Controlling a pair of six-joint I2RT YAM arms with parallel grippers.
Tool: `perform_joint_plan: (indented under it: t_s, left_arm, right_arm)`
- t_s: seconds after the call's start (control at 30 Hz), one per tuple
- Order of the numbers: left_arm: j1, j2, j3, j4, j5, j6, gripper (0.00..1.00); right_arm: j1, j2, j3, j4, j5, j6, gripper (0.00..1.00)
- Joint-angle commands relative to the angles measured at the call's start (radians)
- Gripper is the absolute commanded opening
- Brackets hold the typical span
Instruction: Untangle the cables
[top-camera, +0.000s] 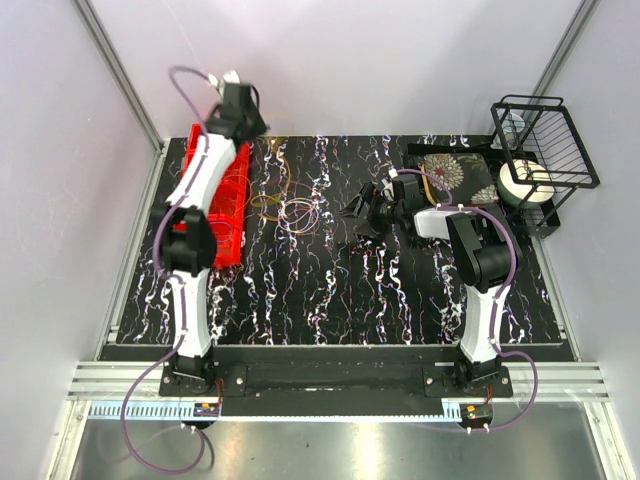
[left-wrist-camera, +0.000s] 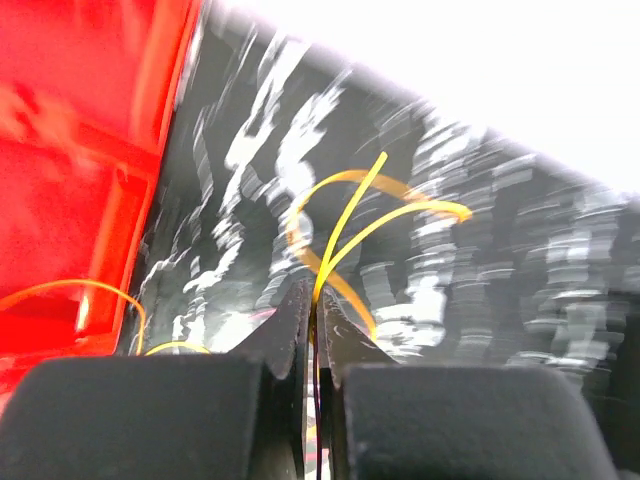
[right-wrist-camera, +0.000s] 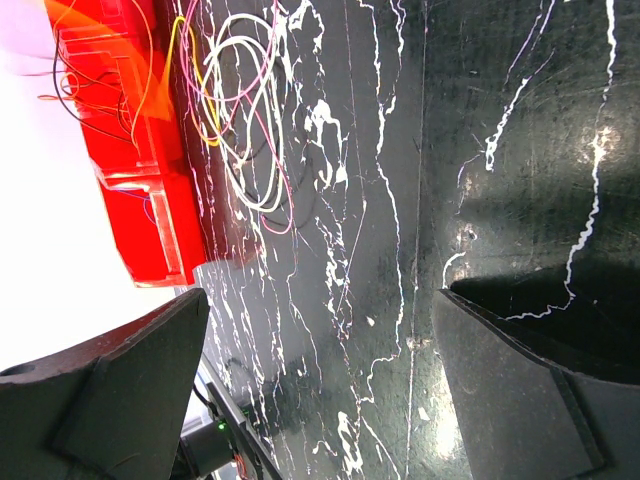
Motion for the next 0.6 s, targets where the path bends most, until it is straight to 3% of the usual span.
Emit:
perform_joint_plan:
  t_s: [0.0,0.17,0.4,0.57]
  left_arm:
    - [0.018,-0.275,0.116,0.120,0.015,0.028,0.00]
    - [0.057,-0.365,0.168,0.182,-0.031,0.048,0.00]
    - [0.107,-0.463,0.123,0.339,0.000,0.063,0.00]
    - [0.107,-0.503,0.123,0.357,-0.032,0.100,0.00]
  right_arm:
    - [-0.001,0.020,-0.009,-0.041,0.012,-0.011,1.00]
    - [0.001,0.016,-0.016,-0.030,0.003,-0.003,1.00]
    - [0.001,0.013,-0.019,-0.026,-0.004,0.000,1.00]
    - [-0.001,0.009,-0.021,-0.021,-0.008,0.001,1.00]
